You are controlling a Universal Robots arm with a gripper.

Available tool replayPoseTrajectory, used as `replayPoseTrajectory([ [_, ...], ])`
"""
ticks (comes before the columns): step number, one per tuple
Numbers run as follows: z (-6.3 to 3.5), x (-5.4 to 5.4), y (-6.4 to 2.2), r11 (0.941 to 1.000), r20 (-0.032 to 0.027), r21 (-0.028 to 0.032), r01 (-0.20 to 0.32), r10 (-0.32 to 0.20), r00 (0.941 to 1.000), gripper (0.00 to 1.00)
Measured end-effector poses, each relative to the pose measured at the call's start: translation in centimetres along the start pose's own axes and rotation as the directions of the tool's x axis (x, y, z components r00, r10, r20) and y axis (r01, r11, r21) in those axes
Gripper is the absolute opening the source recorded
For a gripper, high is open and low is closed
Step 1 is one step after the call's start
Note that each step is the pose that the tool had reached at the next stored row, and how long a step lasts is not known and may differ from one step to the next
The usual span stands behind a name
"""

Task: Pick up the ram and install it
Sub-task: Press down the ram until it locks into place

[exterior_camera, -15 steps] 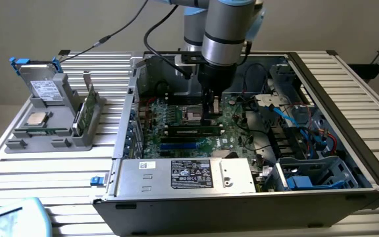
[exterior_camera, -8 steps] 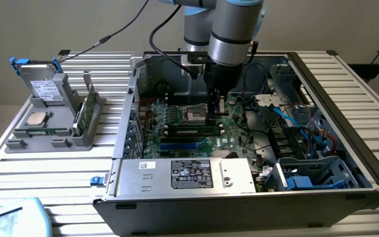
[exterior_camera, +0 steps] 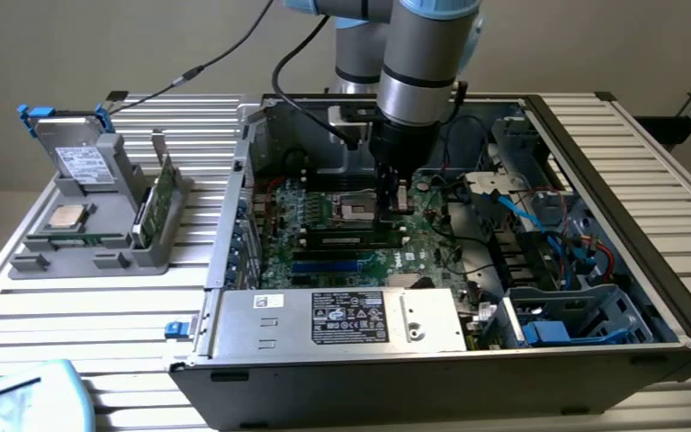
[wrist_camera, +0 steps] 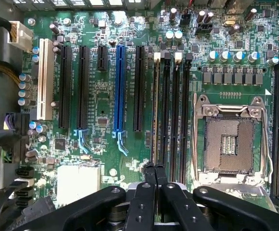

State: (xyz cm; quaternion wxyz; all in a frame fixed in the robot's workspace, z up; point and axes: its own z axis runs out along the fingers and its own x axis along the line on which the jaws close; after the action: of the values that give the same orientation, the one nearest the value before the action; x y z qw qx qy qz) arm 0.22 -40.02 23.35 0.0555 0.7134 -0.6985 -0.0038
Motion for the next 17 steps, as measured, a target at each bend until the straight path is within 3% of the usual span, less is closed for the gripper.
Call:
replayPoseTrajectory([
  [17,0.82,-0.11,-0.03,1.0000,-0.0030,-0.0002,-0.001,0.001,1.0000,0.10],
])
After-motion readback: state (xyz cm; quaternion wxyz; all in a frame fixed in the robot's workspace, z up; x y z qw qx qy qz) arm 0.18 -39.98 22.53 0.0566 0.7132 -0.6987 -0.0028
